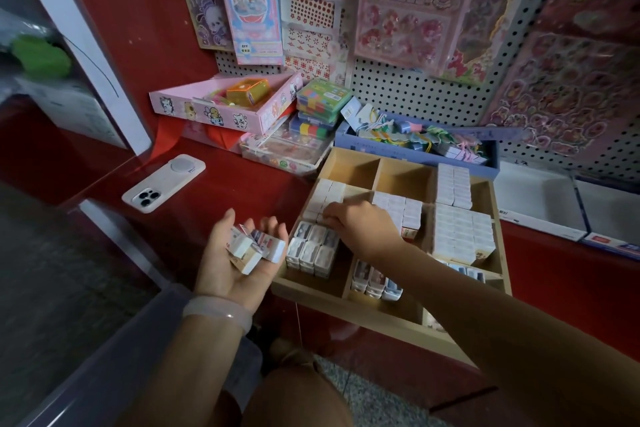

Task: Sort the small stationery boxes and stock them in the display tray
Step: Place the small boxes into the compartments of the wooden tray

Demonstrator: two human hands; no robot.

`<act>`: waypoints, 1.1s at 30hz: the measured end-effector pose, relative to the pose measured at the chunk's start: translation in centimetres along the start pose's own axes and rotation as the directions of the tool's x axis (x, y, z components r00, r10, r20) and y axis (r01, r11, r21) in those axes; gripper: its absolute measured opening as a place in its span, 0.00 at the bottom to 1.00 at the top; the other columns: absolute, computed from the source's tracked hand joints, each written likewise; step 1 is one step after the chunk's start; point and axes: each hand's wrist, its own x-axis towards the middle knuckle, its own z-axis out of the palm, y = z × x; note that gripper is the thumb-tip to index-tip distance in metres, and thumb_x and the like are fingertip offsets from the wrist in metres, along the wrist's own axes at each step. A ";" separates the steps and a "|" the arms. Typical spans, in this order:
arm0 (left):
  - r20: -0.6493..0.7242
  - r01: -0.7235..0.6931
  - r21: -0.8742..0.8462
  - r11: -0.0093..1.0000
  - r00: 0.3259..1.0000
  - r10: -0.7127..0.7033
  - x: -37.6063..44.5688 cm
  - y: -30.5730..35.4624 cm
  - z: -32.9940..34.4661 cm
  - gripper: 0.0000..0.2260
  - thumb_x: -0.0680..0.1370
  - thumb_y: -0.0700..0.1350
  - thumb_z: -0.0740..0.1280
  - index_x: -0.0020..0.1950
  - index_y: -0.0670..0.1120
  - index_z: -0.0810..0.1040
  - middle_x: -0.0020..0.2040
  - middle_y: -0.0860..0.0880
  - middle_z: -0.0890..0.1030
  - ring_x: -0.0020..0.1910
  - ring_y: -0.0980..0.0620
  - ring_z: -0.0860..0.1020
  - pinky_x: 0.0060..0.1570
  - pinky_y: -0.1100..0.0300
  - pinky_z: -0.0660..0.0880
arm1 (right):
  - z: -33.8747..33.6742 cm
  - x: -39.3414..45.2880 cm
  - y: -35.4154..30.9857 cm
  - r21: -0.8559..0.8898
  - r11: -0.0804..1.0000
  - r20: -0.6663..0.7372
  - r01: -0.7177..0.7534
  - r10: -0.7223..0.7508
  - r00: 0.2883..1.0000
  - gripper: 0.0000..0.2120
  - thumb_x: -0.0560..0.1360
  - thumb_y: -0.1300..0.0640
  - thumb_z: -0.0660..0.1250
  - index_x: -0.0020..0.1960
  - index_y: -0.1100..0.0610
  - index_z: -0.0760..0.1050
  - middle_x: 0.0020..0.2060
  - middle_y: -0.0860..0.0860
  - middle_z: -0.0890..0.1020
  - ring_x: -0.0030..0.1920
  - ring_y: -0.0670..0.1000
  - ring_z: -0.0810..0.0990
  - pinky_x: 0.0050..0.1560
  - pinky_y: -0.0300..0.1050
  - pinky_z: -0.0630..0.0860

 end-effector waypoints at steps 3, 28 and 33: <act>0.006 0.022 0.023 1.000 1.000 -0.022 -0.3 -0.6 0.2 0.11 0.77 0.49 0.67 0.48 0.41 0.72 0.45 0.43 0.76 0.44 0.47 0.78 0.49 0.50 0.77 | -0.4 -0.5 -0.2 0.001 1.000 -0.032 0.031 -0.031 0.999 0.13 0.80 0.54 0.55 0.56 0.56 0.76 0.50 0.54 0.80 0.50 0.58 0.79 0.46 0.51 0.77; 0.046 0.098 0.281 0.955 0.992 -0.116 0.5 -6.5 5.7 0.12 0.77 0.51 0.66 0.41 0.44 0.71 0.35 0.48 0.75 0.30 0.56 0.74 0.27 0.68 0.73 | -9.9 -3.1 8.4 0.483 0.834 -0.216 -0.268 0.410 0.886 0.07 0.79 0.63 0.60 0.55 0.61 0.75 0.47 0.58 0.80 0.39 0.57 0.82 0.37 0.49 0.80; 0.068 0.111 0.409 0.906 0.986 -0.152 2.2 -7.9 6.7 0.14 0.77 0.52 0.64 0.36 0.46 0.68 0.26 0.51 0.71 0.20 0.59 0.67 0.18 0.71 0.63 | -10.5 -3.9 17.0 0.206 0.872 -0.264 -0.444 0.487 0.833 0.10 0.79 0.62 0.58 0.57 0.64 0.74 0.51 0.64 0.79 0.47 0.61 0.78 0.45 0.52 0.75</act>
